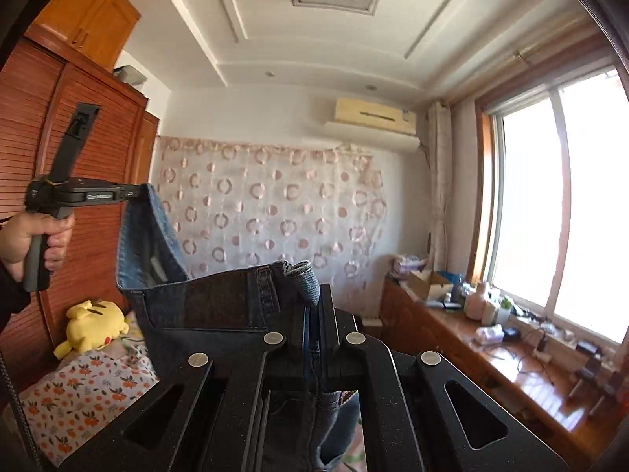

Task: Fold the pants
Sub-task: 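Lift the jeans with the right gripper while the left gripper grasps the waistband, then lay the lifted jeans flat on the bed and open both grippers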

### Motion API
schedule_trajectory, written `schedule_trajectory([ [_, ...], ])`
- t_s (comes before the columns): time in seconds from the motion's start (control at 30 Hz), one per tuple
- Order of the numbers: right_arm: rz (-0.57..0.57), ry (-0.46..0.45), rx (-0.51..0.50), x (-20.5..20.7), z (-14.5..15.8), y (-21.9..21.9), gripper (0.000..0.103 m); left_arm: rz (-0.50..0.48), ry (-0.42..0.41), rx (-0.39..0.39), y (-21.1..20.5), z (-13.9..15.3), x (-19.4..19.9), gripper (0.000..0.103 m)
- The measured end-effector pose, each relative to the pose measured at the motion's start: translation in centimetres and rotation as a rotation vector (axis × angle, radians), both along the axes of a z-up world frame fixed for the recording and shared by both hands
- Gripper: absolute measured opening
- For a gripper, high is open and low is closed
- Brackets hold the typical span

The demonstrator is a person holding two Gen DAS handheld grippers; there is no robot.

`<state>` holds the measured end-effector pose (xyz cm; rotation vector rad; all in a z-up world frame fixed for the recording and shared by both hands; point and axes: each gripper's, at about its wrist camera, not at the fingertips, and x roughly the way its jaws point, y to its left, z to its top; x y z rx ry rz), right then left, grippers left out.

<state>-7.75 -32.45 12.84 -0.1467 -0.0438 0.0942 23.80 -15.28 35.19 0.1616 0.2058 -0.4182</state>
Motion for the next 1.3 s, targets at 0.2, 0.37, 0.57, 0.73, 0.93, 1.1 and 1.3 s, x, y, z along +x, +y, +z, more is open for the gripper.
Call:
schedule_trajectory([
  [0.2,0.18,0.029,-0.033,0.4,-1.3,4.4,0.003,0.079,0.054,0.014,6.0,-3.9,2.1,0.003],
  [0.37,0.36,0.129,-0.072,4.1,-4.7,9.3,0.003,0.181,0.172,0.046,13.0,-11.8,5.4,0.003],
  [0.57,0.553,0.285,-0.085,8.1,-10.4,14.9,0.003,0.259,0.316,0.075,18.4,-20.7,6.4,0.003],
  [0.73,0.648,0.414,-0.087,11.5,-13.5,16.0,0.003,0.285,0.415,0.105,20.1,-25.4,6.4,0.003],
  [0.93,0.697,0.516,-0.087,14.1,-14.2,16.0,0.003,0.308,0.487,0.105,22.1,-30.9,5.6,0.003],
  [1.1,0.731,0.582,-0.074,12.2,-12.7,17.3,0.003,0.286,0.526,0.106,24.0,-34.4,3.0,0.003],
  [1.3,0.77,0.649,-0.073,15.7,-12.6,18.1,0.005,0.292,0.583,0.088,26.5,-38.5,-0.4,0.021],
])
